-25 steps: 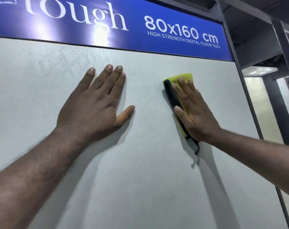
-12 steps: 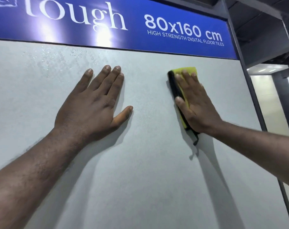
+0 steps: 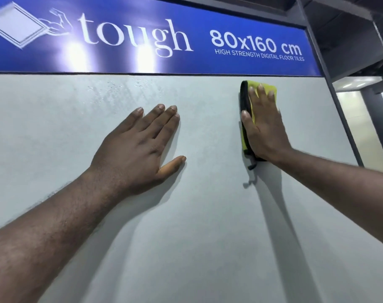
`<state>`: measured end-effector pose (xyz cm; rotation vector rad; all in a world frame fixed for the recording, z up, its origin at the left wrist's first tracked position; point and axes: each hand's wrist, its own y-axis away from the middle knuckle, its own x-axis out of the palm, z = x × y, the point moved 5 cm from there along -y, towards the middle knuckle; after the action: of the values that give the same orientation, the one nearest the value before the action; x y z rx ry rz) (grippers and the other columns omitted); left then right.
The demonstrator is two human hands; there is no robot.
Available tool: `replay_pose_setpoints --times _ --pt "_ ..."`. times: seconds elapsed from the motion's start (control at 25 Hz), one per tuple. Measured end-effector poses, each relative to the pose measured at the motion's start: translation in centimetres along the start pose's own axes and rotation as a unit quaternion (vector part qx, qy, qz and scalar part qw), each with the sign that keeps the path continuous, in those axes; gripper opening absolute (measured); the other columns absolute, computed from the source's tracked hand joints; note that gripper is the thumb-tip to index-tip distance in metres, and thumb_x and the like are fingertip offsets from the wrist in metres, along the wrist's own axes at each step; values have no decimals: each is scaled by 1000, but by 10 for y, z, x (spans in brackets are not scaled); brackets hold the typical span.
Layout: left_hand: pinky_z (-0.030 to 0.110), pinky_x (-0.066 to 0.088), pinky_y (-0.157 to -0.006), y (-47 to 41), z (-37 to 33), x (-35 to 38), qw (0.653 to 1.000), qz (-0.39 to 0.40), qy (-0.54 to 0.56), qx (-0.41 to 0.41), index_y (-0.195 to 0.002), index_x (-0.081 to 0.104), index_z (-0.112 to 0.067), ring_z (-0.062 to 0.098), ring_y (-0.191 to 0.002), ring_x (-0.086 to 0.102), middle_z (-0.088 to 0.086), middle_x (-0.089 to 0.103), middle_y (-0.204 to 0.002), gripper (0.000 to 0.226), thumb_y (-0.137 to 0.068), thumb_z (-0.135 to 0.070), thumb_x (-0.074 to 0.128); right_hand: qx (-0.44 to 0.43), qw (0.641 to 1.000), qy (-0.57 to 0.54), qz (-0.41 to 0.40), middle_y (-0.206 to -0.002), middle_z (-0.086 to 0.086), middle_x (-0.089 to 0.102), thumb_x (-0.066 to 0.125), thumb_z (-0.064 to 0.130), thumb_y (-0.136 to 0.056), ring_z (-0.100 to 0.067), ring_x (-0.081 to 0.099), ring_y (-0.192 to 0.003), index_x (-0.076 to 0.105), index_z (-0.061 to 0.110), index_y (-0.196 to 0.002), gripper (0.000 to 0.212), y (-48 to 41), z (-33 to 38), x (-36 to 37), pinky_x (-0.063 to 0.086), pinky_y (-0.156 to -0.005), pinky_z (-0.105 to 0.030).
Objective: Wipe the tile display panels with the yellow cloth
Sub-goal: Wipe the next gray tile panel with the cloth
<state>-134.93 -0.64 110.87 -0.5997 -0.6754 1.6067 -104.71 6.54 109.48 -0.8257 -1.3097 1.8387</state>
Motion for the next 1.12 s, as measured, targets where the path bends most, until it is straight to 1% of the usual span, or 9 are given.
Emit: replay_pose_setpoints --times 0.2,0.36,0.4,0.52,0.6,0.76,0.92,0.96,1.12 --pt "48 18 -135 39 39 -11 1000 -8 2 9 -170 31 -9 23 -165 24 6 25 -179 90 -105 -71 29 -127 991 22 20 -176 20 -6 34 45 -111 -6 -12 -162 10 36 -170 65 66 64 26 1 -131 -42" --pt "48 18 -134 67 63 -20 1000 -17 4 21 -169 34 -6 25 -164 28 8 29 -177 91 -105 -71 29 40 999 -3 -22 -179 9 -2 28 48 -109 -15 -9 -164 10 31 -171 66 22 84 18 8 -132 -55" --pt "49 19 -133 72 70 -23 1000 -19 4 21 -168 35 -6 26 -164 29 9 31 -176 91 -104 -71 30 49 999 -4 -24 -179 9 -2 29 47 -111 -17 -9 -164 10 31 -171 65 14 102 21 7 -131 -54" --pt "53 24 -132 91 99 -29 1000 -26 0 -4 -166 38 -3 30 -162 33 12 34 -175 92 -103 -70 31 -92 996 17 3 -177 18 -4 33 45 -111 -10 -10 -164 10 36 -170 64 47 153 42 3 -131 -45" --pt "55 23 -131 109 118 -34 999 -26 -5 -23 -166 37 -3 31 -162 33 12 33 -175 92 -103 -70 30 -120 992 24 6 -177 18 -3 32 48 -110 -10 -9 -164 10 36 -170 65 70 142 44 5 -133 -46" --pt "55 18 -134 125 127 -37 1000 -2 -15 -26 -169 31 -4 29 -165 26 12 25 -178 92 -104 -69 23 52 998 3 -36 -179 8 -1 26 52 -107 -16 -8 -164 10 30 -171 70 40 144 34 9 -132 -54" --pt "56 15 -134 126 122 -35 999 6 -19 -35 -171 24 -4 29 -166 20 13 19 -180 91 -105 -67 17 -144 989 36 22 -176 18 -5 36 44 -111 -11 -8 -164 10 33 -171 66 96 185 53 7 -132 -46" --pt "56 14 -134 127 122 -35 999 5 -22 -35 -171 23 -4 29 -167 19 13 17 -180 91 -105 -66 16 -155 987 44 25 -176 18 -5 37 44 -111 -9 -9 -164 11 33 -171 66 104 175 51 6 -132 -45" --pt "57 14 -134 130 120 -37 999 2 -17 -36 -171 21 -3 29 -167 17 13 15 -180 90 -106 -66 19 7 1000 11 -19 -179 9 -2 24 56 -106 -13 -10 -164 9 30 -171 71 49 154 37 5 -133 -51"
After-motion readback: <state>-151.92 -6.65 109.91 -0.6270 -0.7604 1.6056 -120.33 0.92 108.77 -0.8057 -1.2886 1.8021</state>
